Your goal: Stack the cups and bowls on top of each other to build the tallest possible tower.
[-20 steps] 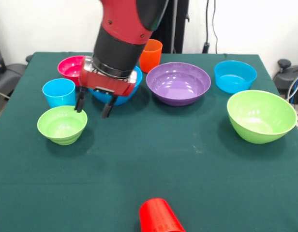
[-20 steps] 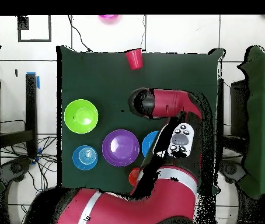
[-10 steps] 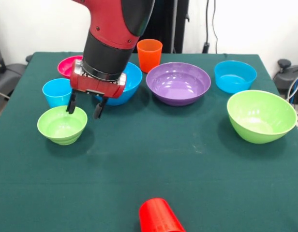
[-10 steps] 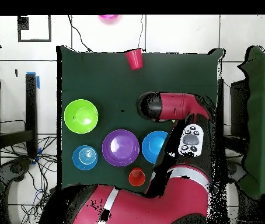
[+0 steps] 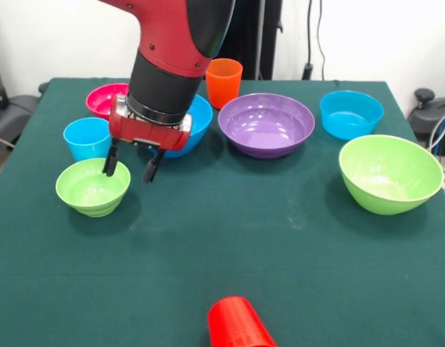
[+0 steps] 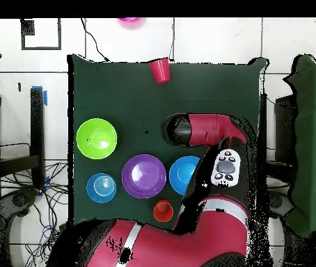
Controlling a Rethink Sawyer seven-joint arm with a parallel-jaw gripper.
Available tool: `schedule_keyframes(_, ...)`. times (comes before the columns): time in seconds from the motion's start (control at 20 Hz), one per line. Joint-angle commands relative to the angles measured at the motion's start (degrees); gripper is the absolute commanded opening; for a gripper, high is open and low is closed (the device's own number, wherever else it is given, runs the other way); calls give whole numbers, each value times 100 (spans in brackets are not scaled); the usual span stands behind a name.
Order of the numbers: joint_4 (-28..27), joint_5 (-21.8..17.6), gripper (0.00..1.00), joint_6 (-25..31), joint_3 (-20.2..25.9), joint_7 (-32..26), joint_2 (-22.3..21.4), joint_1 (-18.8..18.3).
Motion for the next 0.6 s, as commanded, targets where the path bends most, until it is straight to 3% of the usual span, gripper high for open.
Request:
schedule_keyframes(0.05, 252, -363, 100, -438, 522, 313, 415, 176)
schedule_keyframes(0.6, 83, -452, 100, -607, 477, 217, 588, 176)
